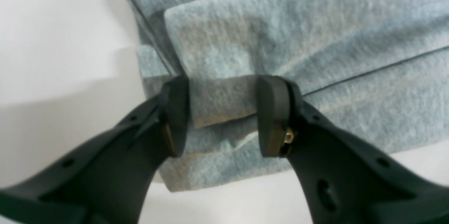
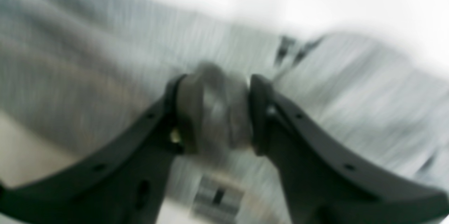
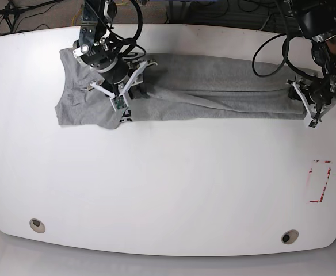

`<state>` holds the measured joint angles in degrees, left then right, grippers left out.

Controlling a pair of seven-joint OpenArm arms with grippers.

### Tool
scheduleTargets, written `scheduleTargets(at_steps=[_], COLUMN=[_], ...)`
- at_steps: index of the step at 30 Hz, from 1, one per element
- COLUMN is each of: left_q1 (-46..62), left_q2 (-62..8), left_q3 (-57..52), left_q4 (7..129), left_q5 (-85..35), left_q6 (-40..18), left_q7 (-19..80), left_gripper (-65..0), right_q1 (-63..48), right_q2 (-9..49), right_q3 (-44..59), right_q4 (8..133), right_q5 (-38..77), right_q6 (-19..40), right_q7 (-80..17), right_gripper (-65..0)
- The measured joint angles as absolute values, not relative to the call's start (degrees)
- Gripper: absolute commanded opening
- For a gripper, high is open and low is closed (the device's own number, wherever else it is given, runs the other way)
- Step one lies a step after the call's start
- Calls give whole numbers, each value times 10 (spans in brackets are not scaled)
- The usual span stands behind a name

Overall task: Fold the T-shirt properly
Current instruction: 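Grasp the shirt strip end with the right gripper near the collar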

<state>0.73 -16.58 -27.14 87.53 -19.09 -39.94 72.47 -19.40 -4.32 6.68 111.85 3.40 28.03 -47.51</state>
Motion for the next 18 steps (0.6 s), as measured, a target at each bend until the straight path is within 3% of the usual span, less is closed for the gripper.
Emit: scheduleTargets(at_steps=[18], left_q1=[4], left_q2=[-166], left_q3=[-271], left_q4=[875], left_q5=[-191], left_q6=[-399], left_q7=[725], left_gripper=[-375], right_q1=[-282], right_q2=[-18], right_q3=[68], right_q4=[1155], right_q5=[34], right_q6=[280], right_q7=[-476], right_gripper=[-479])
